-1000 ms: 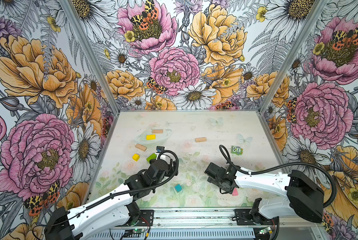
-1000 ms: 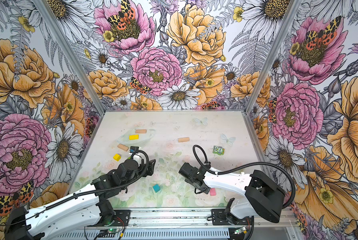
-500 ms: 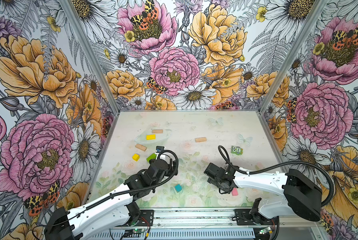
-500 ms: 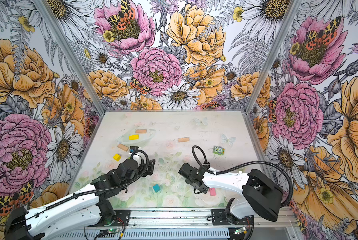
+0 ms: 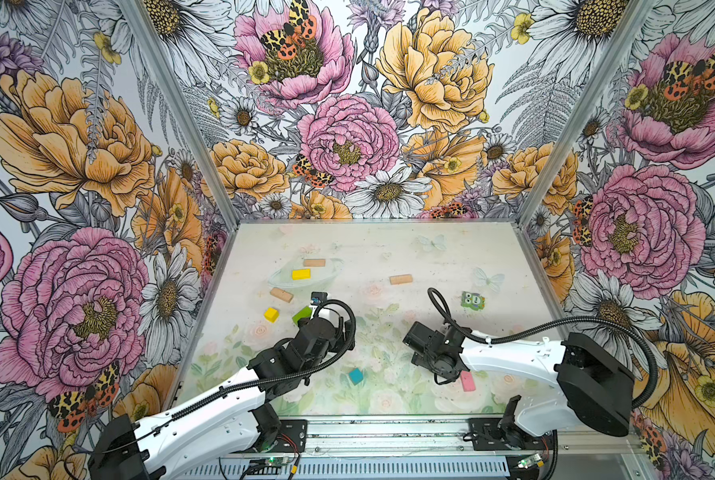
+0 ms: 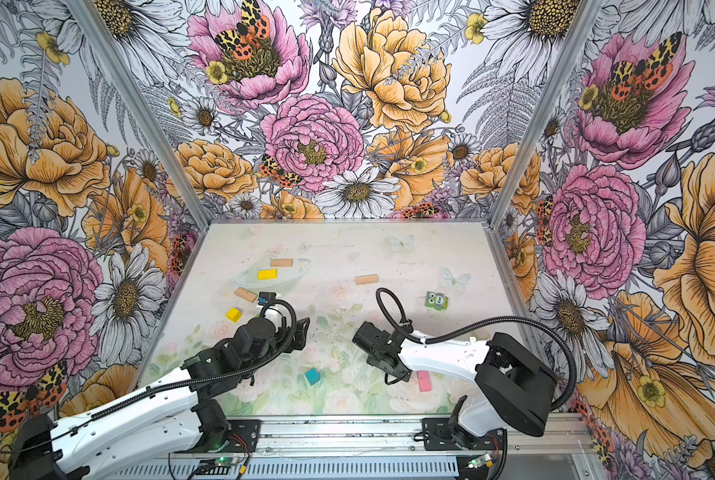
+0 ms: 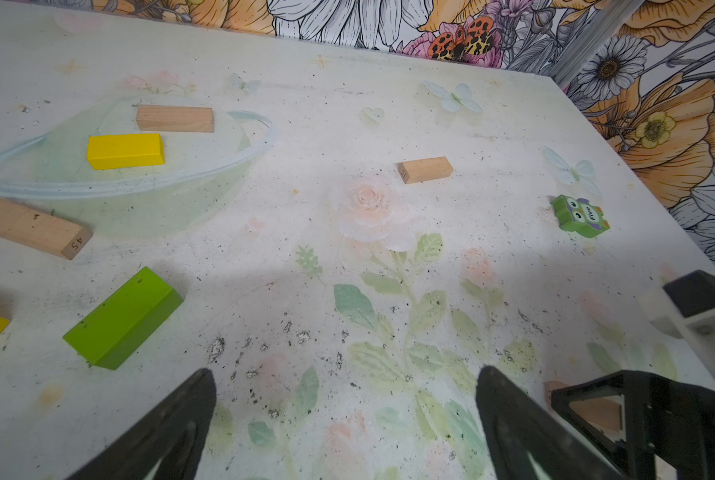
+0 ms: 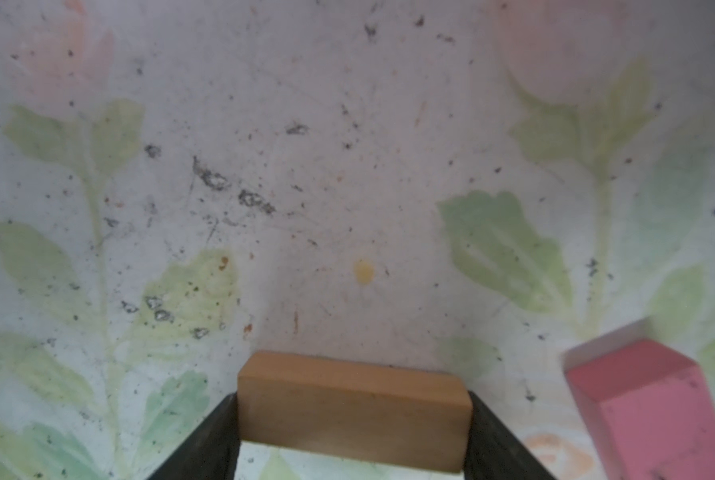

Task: Build the wood block tower
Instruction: 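Carry the held bar farther from the robot onto the other wood bar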

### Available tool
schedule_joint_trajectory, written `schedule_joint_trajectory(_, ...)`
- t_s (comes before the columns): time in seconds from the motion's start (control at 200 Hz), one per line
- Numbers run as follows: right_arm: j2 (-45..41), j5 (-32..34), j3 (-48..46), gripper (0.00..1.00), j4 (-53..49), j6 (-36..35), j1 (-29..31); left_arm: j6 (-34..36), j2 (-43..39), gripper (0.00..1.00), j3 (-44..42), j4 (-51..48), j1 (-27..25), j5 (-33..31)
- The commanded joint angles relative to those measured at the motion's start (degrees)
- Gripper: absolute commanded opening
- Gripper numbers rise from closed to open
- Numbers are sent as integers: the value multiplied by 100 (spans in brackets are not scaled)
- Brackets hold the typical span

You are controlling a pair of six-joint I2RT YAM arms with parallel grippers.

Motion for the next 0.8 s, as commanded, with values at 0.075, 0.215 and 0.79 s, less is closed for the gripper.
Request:
schedule_joint_trajectory(0.075,340,16,610,71,23,-861,-166,2,-59,99,-25,5,85,46)
schedule_joint_trajectory(0.215,590,-16,1017,71,23,-1507,-455,-34,-35,99,41,-29,108,22)
schedule_joint_trajectory(0.79,2597,-490,3441,71,23,-4043,-1906,-450,292,99,410,-228,87,-213)
